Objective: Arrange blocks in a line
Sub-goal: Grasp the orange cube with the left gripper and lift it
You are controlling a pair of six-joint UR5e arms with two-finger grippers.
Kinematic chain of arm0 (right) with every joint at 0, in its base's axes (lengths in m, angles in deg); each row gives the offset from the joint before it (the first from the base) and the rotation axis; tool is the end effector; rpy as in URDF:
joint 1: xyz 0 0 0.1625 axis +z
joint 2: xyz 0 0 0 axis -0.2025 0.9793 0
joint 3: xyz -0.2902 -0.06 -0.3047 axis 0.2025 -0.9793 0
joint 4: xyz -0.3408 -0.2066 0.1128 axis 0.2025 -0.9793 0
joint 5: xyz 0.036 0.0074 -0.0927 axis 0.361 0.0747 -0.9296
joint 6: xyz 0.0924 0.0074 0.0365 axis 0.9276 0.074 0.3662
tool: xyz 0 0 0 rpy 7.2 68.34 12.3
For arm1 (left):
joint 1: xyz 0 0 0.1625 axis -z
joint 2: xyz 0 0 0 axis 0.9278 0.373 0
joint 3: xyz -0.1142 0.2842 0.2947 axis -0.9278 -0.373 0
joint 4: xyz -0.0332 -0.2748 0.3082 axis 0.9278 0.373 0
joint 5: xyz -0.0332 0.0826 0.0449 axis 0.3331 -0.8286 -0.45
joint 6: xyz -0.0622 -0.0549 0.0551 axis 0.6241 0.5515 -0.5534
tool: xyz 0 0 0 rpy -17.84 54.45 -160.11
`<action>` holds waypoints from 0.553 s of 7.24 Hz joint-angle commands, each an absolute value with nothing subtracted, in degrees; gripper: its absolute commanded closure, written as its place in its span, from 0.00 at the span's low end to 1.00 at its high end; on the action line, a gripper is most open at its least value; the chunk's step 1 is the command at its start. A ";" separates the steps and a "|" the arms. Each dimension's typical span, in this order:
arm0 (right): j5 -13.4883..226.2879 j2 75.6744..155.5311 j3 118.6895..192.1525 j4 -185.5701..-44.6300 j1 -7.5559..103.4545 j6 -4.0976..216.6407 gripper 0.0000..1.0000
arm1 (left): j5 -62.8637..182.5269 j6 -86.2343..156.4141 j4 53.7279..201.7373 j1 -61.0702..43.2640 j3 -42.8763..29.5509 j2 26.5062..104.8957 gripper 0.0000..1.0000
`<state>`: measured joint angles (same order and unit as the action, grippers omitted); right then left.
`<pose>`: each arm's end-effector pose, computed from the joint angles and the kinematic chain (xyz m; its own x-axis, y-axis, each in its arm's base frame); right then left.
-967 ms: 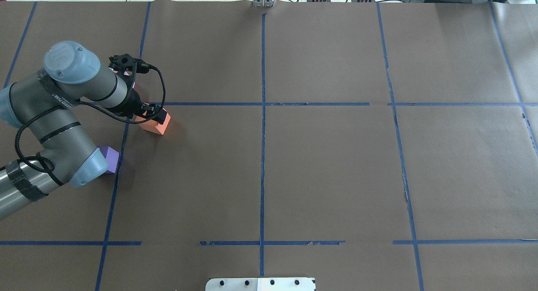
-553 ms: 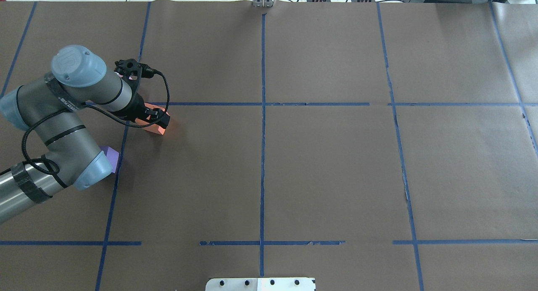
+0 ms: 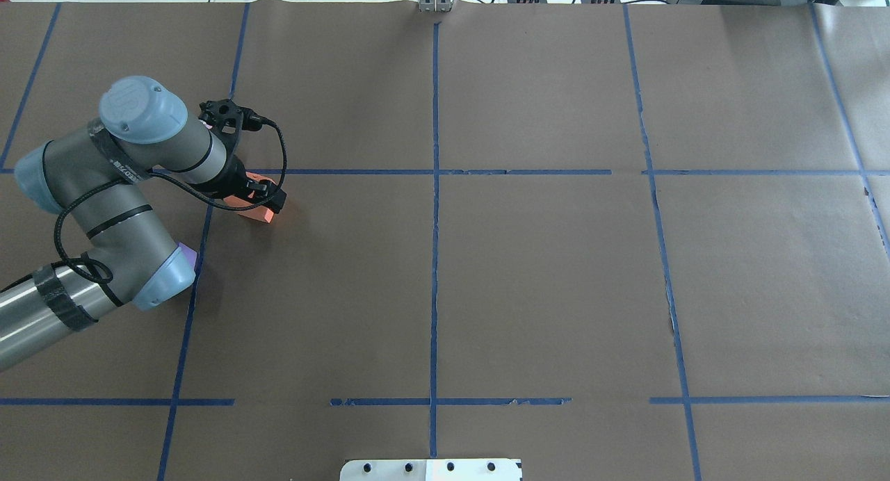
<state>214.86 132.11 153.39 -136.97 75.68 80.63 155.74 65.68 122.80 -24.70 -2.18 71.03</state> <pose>0.0437 -0.5150 0.6370 0.7337 -0.1462 0.6636 0.1646 0.9857 0.0351 0.4322 -0.5289 0.4019 0.6483 0.2458 -0.7206 -0.1033 0.9661 0.2366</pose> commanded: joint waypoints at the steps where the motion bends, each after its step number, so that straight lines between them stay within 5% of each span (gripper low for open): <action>1: 214.86 132.10 153.39 -136.97 75.68 80.63 0.00 | 155.81 65.62 122.81 -24.77 -1.47 71.51 0.21; 3: 214.86 132.10 153.39 -136.97 75.68 80.63 0.00 | 155.81 65.62 122.72 -24.86 -1.91 71.51 0.68; 4: 214.86 132.10 153.39 -136.97 75.68 80.63 0.00 | 155.98 65.62 122.46 -24.68 -3.22 71.25 0.75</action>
